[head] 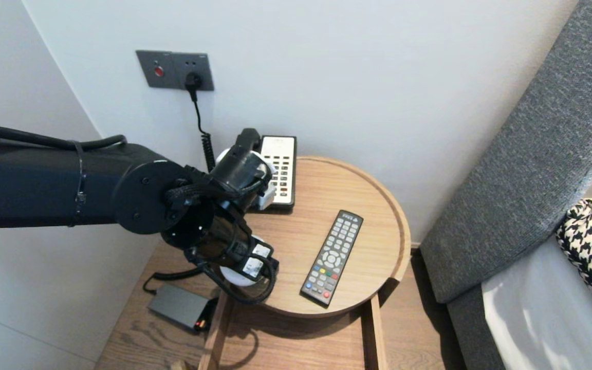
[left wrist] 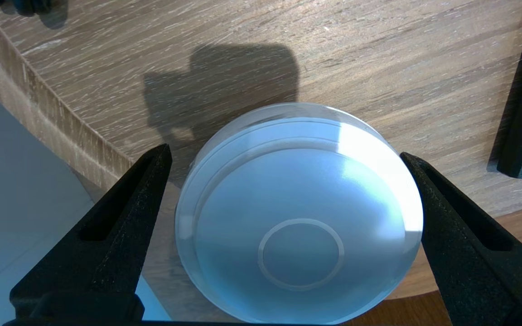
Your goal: Put the remote controls on the table in the drawer one by one
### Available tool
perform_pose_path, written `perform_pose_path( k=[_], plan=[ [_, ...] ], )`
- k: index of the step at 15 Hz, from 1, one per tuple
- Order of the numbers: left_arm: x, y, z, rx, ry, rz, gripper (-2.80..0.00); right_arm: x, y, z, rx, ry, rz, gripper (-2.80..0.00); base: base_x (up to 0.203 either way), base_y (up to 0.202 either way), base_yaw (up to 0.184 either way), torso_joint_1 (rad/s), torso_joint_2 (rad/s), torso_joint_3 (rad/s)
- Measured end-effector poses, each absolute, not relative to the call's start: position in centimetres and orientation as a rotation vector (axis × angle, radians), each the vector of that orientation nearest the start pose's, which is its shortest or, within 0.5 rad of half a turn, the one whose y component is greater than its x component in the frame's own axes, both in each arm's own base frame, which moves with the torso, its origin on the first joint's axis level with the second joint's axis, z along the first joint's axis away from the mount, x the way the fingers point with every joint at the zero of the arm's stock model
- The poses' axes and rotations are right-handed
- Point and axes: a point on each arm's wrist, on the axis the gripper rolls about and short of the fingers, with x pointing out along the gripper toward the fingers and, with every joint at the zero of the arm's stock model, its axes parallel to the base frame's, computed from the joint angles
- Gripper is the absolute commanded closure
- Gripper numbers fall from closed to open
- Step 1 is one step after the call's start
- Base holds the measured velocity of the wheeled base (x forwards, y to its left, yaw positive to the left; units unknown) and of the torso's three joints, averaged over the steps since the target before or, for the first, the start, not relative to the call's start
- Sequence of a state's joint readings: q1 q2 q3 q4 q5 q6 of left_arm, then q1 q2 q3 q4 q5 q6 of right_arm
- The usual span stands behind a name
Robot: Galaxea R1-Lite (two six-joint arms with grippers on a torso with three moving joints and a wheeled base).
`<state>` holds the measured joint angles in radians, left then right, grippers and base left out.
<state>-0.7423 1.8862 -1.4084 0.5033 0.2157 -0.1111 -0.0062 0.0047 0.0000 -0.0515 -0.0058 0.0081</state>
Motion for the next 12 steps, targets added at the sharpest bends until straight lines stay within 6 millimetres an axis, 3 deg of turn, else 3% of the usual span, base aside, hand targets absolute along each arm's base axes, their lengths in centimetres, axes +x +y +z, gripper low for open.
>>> perform_pose_path(
  k=[4, 5, 12],
  plan=[
    [25.30, -22.56, 18.46, 0.360, 0.911, -0.430, -2.80, -2.26, 0.00, 8.09, 0.008, -0.047, -0.012, 0.00, 0.000, 0.000, 0.000, 0.000, 0.00, 0.000],
    [25.28, -22.56, 18.44, 0.361, 0.912, -0.431, 0.00, -2.26, 0.00, 8.09, 0.008, -0.047, -0.012, 0.00, 0.000, 0.000, 0.000, 0.000, 0.00, 0.000],
    [25.18, -22.56, 17.95, 0.362, 0.912, -0.432, 0.00, -2.26, 0.00, 8.09, 0.008, -0.047, -0.012, 0.00, 0.000, 0.000, 0.000, 0.000, 0.00, 0.000]
  ],
)
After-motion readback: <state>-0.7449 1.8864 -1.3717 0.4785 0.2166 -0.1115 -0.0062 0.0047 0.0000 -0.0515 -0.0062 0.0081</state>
